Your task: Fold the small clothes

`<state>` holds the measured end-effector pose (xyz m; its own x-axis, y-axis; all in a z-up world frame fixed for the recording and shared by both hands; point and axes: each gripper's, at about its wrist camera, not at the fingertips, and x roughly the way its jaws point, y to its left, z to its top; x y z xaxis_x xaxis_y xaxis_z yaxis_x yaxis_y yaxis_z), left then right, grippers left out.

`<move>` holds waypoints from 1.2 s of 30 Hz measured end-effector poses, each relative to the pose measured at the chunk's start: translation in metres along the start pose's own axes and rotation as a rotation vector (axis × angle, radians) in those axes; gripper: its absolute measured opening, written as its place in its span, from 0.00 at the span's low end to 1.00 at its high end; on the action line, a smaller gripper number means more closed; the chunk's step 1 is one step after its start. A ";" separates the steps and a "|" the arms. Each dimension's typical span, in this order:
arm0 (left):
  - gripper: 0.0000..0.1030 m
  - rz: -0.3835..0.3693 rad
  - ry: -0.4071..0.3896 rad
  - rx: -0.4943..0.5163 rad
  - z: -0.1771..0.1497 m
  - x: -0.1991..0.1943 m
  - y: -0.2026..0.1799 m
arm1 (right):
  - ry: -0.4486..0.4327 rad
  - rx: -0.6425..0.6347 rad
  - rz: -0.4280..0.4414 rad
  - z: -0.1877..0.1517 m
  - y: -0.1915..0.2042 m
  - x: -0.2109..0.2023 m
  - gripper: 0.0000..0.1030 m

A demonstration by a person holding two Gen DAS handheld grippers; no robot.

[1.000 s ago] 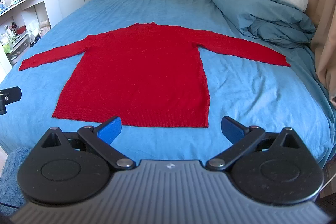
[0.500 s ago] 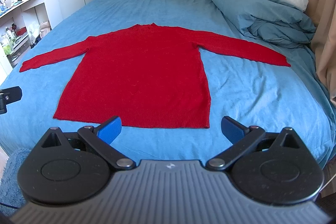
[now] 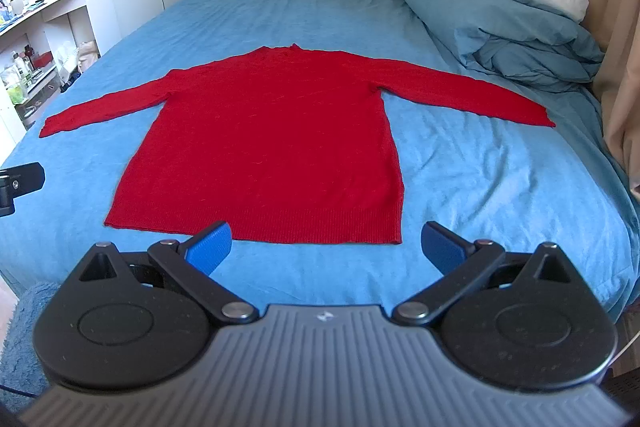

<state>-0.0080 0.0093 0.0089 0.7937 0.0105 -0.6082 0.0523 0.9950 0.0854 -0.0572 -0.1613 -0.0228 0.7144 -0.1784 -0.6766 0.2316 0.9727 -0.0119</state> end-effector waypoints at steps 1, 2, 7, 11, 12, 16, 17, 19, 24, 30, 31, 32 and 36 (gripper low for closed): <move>1.00 0.000 0.000 -0.001 0.000 0.000 0.000 | -0.001 0.000 0.001 0.000 0.000 0.000 1.00; 1.00 -0.001 0.000 -0.002 0.000 -0.001 0.001 | 0.000 0.000 0.000 0.000 0.000 0.000 1.00; 1.00 -0.001 -0.001 -0.003 0.001 -0.001 0.000 | -0.001 0.000 0.002 0.000 -0.001 0.000 1.00; 1.00 0.001 -0.005 -0.007 0.001 -0.003 0.000 | -0.003 0.001 0.002 0.001 0.000 -0.001 1.00; 1.00 0.001 -0.005 -0.009 0.001 -0.003 0.000 | -0.005 0.002 0.002 0.001 0.002 -0.002 1.00; 1.00 0.004 -0.012 -0.011 0.000 -0.006 0.000 | -0.020 0.010 0.012 0.002 0.004 -0.008 1.00; 1.00 0.000 -0.015 -0.013 0.000 -0.006 0.000 | -0.025 0.014 0.017 0.003 0.004 -0.010 1.00; 1.00 -0.006 -0.024 -0.018 0.004 -0.007 0.001 | -0.045 0.028 0.029 0.005 0.003 -0.013 1.00; 1.00 -0.041 -0.082 -0.023 0.035 -0.007 -0.006 | -0.097 0.090 0.021 0.021 -0.021 -0.018 1.00; 1.00 -0.141 -0.136 0.028 0.097 0.025 -0.042 | -0.143 0.173 -0.071 0.061 -0.067 0.005 1.00; 1.00 -0.162 -0.139 0.030 0.109 0.035 -0.051 | -0.151 0.186 -0.083 0.069 -0.077 0.011 1.00; 1.00 -0.184 -0.141 0.033 0.120 0.045 -0.059 | -0.160 0.202 -0.095 0.078 -0.088 0.018 1.00; 1.00 -0.286 -0.109 0.065 0.165 0.100 -0.101 | -0.203 0.248 -0.128 0.109 -0.134 0.050 1.00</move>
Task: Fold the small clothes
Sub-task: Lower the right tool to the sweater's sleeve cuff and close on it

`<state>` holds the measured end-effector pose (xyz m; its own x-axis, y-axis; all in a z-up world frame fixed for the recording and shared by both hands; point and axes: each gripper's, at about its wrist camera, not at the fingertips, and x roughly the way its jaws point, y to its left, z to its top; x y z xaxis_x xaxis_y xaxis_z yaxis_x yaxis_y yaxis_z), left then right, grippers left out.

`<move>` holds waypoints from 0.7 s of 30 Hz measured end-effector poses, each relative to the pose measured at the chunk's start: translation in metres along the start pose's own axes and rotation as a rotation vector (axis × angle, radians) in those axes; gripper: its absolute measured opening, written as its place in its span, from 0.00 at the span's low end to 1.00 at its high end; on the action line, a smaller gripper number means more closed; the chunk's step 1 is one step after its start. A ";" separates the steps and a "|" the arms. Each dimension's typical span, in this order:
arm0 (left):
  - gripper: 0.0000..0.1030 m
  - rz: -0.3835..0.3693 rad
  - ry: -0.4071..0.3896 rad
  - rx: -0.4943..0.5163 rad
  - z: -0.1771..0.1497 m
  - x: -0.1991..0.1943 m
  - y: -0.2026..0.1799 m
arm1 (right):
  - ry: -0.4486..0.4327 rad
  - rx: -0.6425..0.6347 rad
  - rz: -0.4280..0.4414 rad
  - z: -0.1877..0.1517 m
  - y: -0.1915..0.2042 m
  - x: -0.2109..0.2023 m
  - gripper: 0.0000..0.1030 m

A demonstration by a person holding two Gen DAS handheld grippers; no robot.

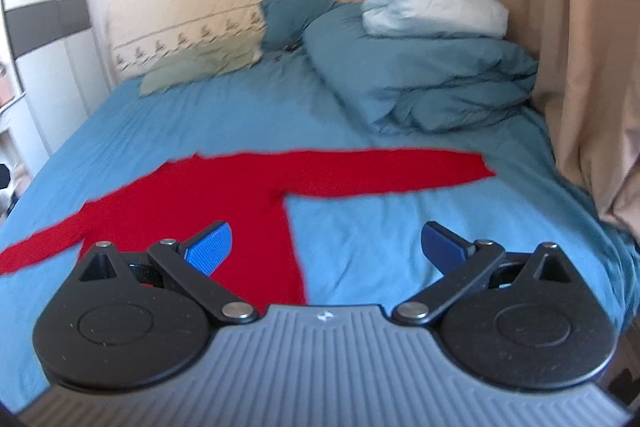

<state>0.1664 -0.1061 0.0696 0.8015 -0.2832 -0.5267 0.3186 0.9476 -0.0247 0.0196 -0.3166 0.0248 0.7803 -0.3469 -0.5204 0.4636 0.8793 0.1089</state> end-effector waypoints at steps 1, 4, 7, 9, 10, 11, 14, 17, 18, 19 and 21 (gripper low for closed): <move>1.00 -0.025 0.007 -0.004 0.010 0.021 -0.007 | -0.016 0.001 -0.004 0.008 -0.007 0.014 1.00; 1.00 -0.069 0.031 0.004 0.028 0.077 -0.027 | -0.036 -0.010 -0.043 0.024 -0.029 0.064 1.00; 1.00 -0.083 0.077 0.012 0.038 0.137 -0.045 | -0.006 0.035 -0.044 0.031 -0.055 0.123 1.00; 1.00 -0.078 0.112 0.019 0.041 0.181 -0.057 | 0.023 0.057 -0.067 0.031 -0.071 0.163 1.00; 1.00 -0.072 0.136 0.018 0.040 0.205 -0.062 | 0.031 0.069 -0.081 0.029 -0.080 0.184 1.00; 1.00 -0.068 0.159 0.020 0.036 0.229 -0.066 | 0.036 0.079 -0.095 0.024 -0.087 0.201 1.00; 1.00 -0.047 0.217 0.029 0.021 0.289 -0.078 | 0.062 0.134 -0.132 0.006 -0.112 0.246 1.00; 1.00 -0.030 0.277 0.045 0.003 0.347 -0.089 | 0.068 0.185 -0.166 -0.011 -0.133 0.286 1.00; 1.00 -0.025 0.297 0.051 -0.002 0.365 -0.091 | 0.065 0.188 -0.180 -0.017 -0.139 0.298 1.00; 1.00 -0.022 0.313 0.058 -0.008 0.379 -0.094 | 0.065 0.193 -0.198 -0.023 -0.145 0.311 1.00; 1.00 -0.024 0.325 0.074 -0.016 0.402 -0.102 | 0.054 0.210 -0.212 -0.031 -0.155 0.329 0.98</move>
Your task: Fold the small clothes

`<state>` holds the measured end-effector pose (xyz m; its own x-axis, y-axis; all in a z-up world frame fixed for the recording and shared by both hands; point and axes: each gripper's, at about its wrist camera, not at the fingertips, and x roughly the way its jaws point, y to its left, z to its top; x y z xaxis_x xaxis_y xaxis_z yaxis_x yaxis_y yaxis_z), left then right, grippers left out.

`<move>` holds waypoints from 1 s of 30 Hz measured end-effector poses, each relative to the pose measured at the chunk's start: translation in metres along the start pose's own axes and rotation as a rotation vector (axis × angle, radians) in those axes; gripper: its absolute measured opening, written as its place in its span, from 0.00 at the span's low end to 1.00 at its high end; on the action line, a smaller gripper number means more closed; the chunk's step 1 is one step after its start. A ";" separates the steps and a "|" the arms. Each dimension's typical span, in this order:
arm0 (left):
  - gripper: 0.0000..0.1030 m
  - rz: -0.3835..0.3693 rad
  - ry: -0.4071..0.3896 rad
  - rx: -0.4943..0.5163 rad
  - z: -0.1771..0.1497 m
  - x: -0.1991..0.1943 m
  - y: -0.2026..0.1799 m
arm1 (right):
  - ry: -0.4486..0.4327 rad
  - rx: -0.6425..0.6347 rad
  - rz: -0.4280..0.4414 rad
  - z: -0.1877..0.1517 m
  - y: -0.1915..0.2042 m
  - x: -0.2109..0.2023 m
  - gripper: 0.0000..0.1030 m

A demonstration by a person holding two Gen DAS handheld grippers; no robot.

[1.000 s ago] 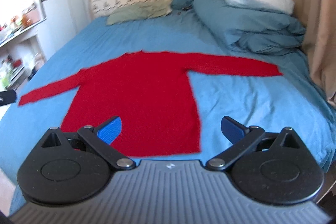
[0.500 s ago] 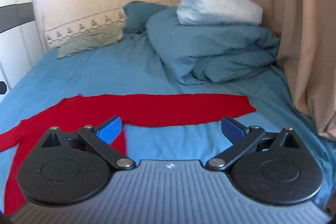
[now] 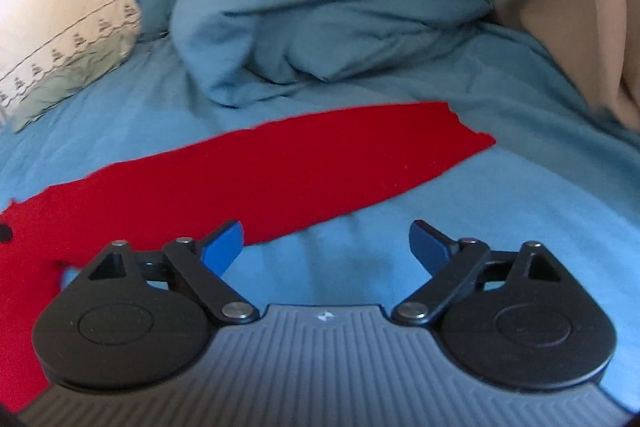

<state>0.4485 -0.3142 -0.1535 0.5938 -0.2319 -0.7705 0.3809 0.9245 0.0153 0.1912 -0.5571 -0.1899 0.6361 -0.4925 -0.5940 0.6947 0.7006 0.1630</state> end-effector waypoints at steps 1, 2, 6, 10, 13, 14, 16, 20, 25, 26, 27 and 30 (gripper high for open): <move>1.00 -0.001 0.003 0.007 0.000 0.008 -0.003 | -0.013 0.016 -0.006 -0.002 -0.004 0.010 0.95; 1.00 -0.003 0.007 0.013 0.001 0.018 -0.007 | -0.025 0.035 -0.009 -0.003 -0.009 0.019 0.91; 1.00 0.011 0.052 0.044 0.000 0.049 -0.022 | -0.059 0.123 -0.024 0.001 -0.021 0.048 0.75; 1.00 0.016 0.061 0.045 -0.003 0.060 -0.023 | -0.080 0.180 -0.065 0.008 -0.024 0.060 0.46; 1.00 0.003 0.080 0.030 -0.001 0.063 -0.023 | -0.083 0.190 -0.095 0.012 -0.022 0.064 0.26; 1.00 -0.003 0.087 0.034 0.000 0.062 -0.022 | -0.081 0.194 -0.095 0.013 -0.022 0.064 0.22; 1.00 -0.017 0.099 0.036 0.007 0.063 -0.018 | -0.076 0.189 -0.093 0.018 -0.018 0.066 0.21; 0.98 -0.032 0.047 0.008 0.019 0.046 0.008 | -0.108 0.163 -0.037 0.040 0.001 0.049 0.21; 0.98 0.016 -0.049 -0.008 0.027 0.006 0.061 | -0.179 0.073 0.155 0.078 0.074 0.013 0.21; 0.98 0.040 -0.065 -0.017 0.028 -0.004 0.076 | -0.192 0.045 0.202 0.083 0.097 0.007 0.21; 0.98 0.062 -0.082 -0.026 0.027 -0.014 0.091 | -0.202 0.012 0.255 0.087 0.121 0.001 0.21; 0.99 0.137 -0.134 -0.038 0.021 -0.036 0.135 | -0.227 -0.141 0.434 0.083 0.211 -0.013 0.21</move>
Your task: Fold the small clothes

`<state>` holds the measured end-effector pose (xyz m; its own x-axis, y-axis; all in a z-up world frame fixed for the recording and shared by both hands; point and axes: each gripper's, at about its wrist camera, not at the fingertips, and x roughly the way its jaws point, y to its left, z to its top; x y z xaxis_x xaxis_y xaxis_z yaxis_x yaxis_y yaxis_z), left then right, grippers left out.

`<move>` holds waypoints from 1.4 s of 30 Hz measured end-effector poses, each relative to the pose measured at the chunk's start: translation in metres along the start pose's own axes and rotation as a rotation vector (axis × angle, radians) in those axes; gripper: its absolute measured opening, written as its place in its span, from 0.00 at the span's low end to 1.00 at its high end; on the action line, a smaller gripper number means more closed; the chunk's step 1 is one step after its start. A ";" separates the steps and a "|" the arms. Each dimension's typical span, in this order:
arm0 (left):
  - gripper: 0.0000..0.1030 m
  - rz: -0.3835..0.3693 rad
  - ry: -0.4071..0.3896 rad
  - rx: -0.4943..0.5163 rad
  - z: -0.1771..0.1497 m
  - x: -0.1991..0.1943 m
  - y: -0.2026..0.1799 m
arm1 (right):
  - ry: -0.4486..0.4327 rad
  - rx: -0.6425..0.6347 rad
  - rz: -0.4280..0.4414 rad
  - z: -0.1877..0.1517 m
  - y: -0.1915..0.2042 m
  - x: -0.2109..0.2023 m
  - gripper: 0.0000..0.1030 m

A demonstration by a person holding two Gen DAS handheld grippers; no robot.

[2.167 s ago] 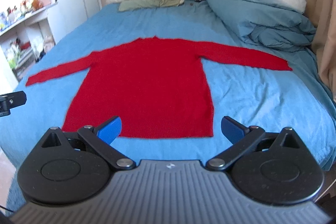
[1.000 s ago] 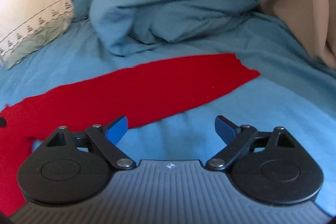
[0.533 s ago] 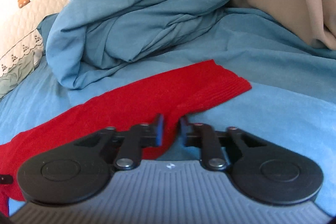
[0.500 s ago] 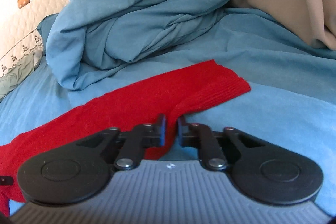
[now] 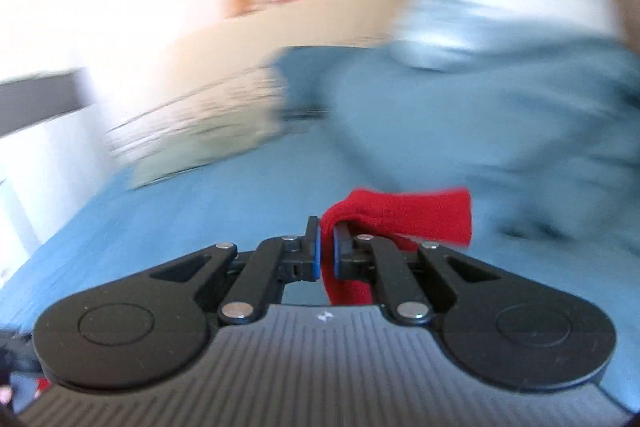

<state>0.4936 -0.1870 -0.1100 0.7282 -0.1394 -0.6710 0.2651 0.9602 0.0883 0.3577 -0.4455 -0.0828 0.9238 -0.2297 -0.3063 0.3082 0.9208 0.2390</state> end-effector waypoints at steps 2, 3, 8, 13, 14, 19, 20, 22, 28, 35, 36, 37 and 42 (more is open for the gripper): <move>0.99 0.049 -0.019 -0.002 -0.005 -0.006 0.031 | 0.038 -0.127 0.133 -0.016 0.058 0.022 0.20; 0.99 0.063 -0.021 -0.011 -0.009 -0.008 0.046 | 0.075 -0.192 0.184 -0.033 0.088 0.035 0.20; 0.99 0.112 0.038 -0.033 -0.047 -0.002 0.103 | 0.301 -0.472 0.305 -0.148 0.172 0.072 0.20; 0.99 0.034 0.091 -0.069 -0.069 0.015 0.122 | 0.311 -0.572 0.285 -0.190 0.178 0.064 0.28; 0.99 0.008 0.093 -0.085 -0.071 0.015 0.122 | 0.317 -0.575 0.291 -0.187 0.176 0.062 0.32; 0.99 -0.153 0.085 -0.173 -0.070 0.011 0.112 | 0.253 -0.626 0.272 -0.163 0.168 0.037 0.91; 0.99 -0.187 0.085 -0.186 -0.072 0.008 0.107 | 0.247 -0.621 0.266 -0.157 0.161 0.031 0.91; 0.97 -0.258 0.093 -0.212 -0.065 0.016 0.093 | 0.252 -0.600 0.230 -0.147 0.148 0.025 0.92; 0.76 -0.317 0.151 -0.304 -0.069 0.041 0.060 | 0.276 -0.490 0.142 -0.135 0.091 -0.006 0.97; 0.05 -0.164 0.064 -0.235 -0.063 0.049 0.038 | 0.326 -0.374 0.005 -0.154 0.046 -0.022 0.97; 0.04 -0.167 0.054 -0.237 -0.061 0.050 0.039 | 0.325 -0.353 -0.025 -0.156 0.041 -0.022 0.97; 0.04 -0.170 0.026 -0.242 -0.055 0.046 0.040 | 0.328 -0.339 -0.048 -0.157 0.036 -0.021 0.97; 0.04 -0.124 -0.161 -0.259 -0.030 0.003 0.065 | 0.317 -0.276 -0.174 -0.152 0.030 -0.007 0.98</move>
<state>0.4942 -0.1173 -0.1282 0.7969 -0.2755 -0.5377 0.2032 0.9604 -0.1908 0.3258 -0.3685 -0.2131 0.7352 -0.3203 -0.5973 0.3412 0.9364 -0.0823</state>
